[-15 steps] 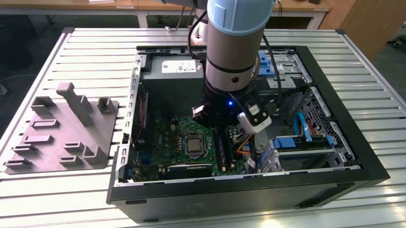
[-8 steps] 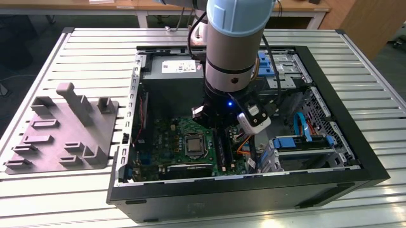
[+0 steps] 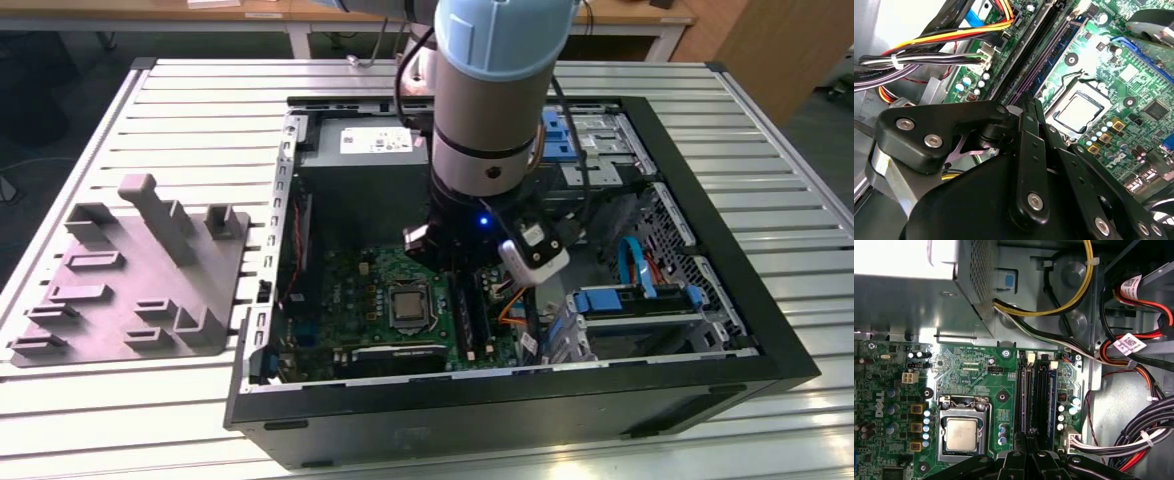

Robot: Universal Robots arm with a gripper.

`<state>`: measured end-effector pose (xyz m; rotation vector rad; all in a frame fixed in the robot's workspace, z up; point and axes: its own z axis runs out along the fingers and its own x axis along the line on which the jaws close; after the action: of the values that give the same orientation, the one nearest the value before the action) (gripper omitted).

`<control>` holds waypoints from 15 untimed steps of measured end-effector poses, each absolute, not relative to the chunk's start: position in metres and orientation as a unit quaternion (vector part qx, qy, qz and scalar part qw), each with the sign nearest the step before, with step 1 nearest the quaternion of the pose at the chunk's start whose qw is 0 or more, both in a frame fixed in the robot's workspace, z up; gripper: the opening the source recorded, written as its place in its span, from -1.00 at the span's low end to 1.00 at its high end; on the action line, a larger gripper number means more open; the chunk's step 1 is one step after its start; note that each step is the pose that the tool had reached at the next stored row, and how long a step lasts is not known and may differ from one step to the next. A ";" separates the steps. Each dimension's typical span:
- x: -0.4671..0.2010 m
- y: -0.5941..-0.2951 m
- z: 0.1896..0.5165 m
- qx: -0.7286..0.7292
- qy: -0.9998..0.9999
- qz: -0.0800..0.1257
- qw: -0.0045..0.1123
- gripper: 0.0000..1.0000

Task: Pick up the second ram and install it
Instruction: 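Insert the second ram into the second slot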

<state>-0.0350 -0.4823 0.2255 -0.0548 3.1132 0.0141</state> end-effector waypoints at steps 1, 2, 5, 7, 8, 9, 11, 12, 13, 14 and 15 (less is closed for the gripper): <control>-0.035 -0.482 0.225 -0.018 1.000 0.004 0.014 -0.77; -0.035 -0.482 0.225 -0.018 1.000 0.004 0.014 -0.77; -0.035 -0.482 0.225 -0.018 1.000 0.005 0.014 -0.77; -0.035 -0.482 0.225 -0.018 1.000 0.005 0.014 -0.77; -0.035 -0.482 0.226 -0.018 1.000 0.004 0.014 -0.77; -0.035 -0.482 0.226 -0.017 1.000 0.005 0.014 -0.77; -0.035 -0.482 0.226 -0.017 1.000 0.005 0.014 -0.77; -0.035 -0.482 0.227 -0.017 1.000 0.005 0.014 -0.77; -0.035 -0.482 0.227 -0.017 1.000 0.005 0.014 -0.77; -0.035 -0.482 0.227 -0.017 1.000 0.005 0.014 -0.77; -0.035 -0.482 0.227 -0.017 1.000 0.005 0.014 -0.77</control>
<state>-0.0350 -0.4823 0.2268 -0.0525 3.1133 0.0143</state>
